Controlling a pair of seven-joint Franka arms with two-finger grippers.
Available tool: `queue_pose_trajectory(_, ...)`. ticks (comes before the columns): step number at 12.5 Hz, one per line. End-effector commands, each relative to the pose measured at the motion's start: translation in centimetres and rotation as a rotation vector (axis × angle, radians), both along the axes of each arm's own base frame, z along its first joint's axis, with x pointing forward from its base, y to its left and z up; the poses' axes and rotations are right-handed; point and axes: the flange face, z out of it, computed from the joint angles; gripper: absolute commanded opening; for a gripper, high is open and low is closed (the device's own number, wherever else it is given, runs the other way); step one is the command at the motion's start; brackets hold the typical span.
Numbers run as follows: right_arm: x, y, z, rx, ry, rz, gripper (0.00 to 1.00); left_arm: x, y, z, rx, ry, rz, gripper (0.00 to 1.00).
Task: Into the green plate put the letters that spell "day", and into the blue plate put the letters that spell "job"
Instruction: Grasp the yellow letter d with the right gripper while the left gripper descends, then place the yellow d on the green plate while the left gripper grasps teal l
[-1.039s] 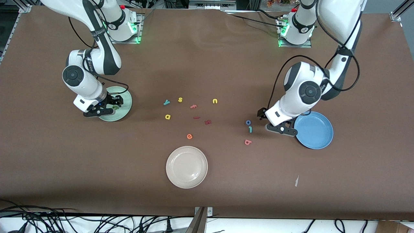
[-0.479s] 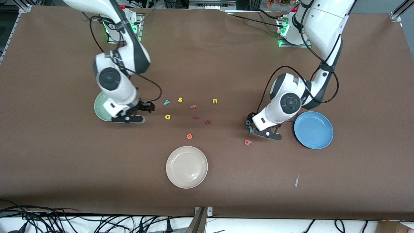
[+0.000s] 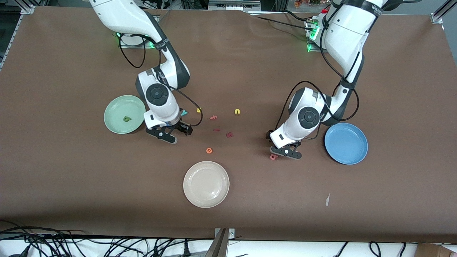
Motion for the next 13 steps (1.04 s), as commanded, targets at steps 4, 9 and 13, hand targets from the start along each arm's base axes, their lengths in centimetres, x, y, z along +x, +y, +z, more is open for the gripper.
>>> queue_pose_trajectory(4,-1.6,2.9,-3.4,-0.016,0.005,0.021,0.58,0.7,-0.9,0.1,-0.009,-0.012,0.009,0.70)
queue_pose_trajectory(9,-1.9,2.9,-3.9,-0.023,0.015,0.032,0.49,0.4,-0.8,-0.3,-0.003,-0.005,0.004,0.60)
queue_pose_trajectory(13,-1.6,2.4,-3.8,-0.034,0.012,0.064,0.15,0.2,-0.7,-0.4,0.001,0.000,0.001,0.47)
